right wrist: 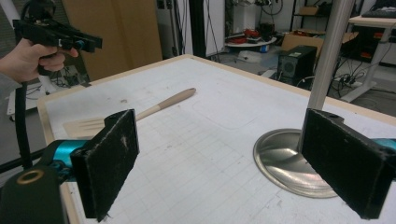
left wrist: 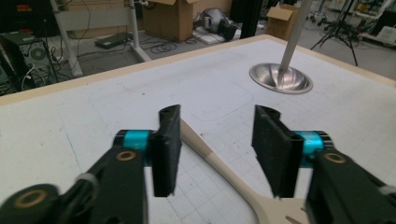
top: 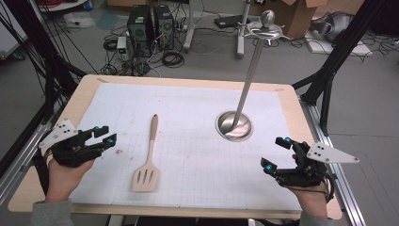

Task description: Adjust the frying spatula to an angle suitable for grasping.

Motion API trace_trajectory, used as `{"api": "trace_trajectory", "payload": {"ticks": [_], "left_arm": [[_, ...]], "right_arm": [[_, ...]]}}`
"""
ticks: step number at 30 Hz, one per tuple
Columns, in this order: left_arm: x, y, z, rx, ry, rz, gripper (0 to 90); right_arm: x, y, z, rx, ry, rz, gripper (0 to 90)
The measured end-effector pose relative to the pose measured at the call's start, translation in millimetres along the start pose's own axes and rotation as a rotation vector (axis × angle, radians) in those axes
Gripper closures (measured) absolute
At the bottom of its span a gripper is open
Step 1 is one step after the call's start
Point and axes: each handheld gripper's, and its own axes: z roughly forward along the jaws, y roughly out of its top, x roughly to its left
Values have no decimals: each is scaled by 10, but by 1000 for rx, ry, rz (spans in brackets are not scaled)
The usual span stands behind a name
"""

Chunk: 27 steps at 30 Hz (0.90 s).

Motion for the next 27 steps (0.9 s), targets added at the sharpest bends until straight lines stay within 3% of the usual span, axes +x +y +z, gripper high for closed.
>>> {"api": "trace_trajectory", "payload": {"ticks": [4, 13, 19, 27], "left_arm": [[-10, -3, 73, 15, -11, 0, 650], [-3, -22, 261, 24, -5, -11, 734], [-27, -35, 433, 37, 11, 16, 869], [-49, -86, 701, 71, 2, 37, 892]], "right_arm": [[11, -13, -37, 6, -9, 0, 107], [41, -54, -132, 24, -28, 7, 106], [102, -95, -217, 36, -46, 6, 106], [205, -91, -289, 22, -43, 11, 106]]}}
